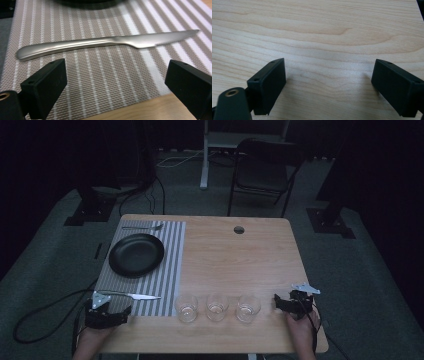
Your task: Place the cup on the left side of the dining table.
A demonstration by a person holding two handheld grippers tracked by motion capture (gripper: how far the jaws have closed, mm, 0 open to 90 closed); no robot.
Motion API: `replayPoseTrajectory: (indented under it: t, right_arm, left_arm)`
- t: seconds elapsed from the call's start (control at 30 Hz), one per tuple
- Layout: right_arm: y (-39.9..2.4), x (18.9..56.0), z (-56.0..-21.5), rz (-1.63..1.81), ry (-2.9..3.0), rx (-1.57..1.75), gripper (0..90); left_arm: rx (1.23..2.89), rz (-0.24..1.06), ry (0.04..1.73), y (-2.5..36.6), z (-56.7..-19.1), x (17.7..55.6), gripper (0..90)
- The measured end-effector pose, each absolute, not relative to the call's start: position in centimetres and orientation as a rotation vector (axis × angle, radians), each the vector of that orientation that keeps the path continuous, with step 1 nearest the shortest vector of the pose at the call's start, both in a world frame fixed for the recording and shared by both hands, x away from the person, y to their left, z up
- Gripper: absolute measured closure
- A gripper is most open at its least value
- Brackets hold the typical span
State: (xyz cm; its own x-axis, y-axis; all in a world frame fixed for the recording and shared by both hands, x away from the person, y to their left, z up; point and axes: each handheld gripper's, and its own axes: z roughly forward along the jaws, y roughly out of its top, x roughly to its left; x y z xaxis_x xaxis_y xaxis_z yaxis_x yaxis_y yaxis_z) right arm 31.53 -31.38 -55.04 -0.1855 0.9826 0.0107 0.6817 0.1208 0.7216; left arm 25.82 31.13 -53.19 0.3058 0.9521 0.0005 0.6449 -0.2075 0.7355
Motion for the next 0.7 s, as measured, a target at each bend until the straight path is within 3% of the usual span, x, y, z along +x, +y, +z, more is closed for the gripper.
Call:
replayPoseTrajectory:
  t: [0.7]
  right_arm:
    - [-31.4,31.5,-55.0,0.832,1.928,1.605,11.8]
  left_arm:
    - [1.995,0.557,1.185,28.3,-51.8,24.8,4.7]
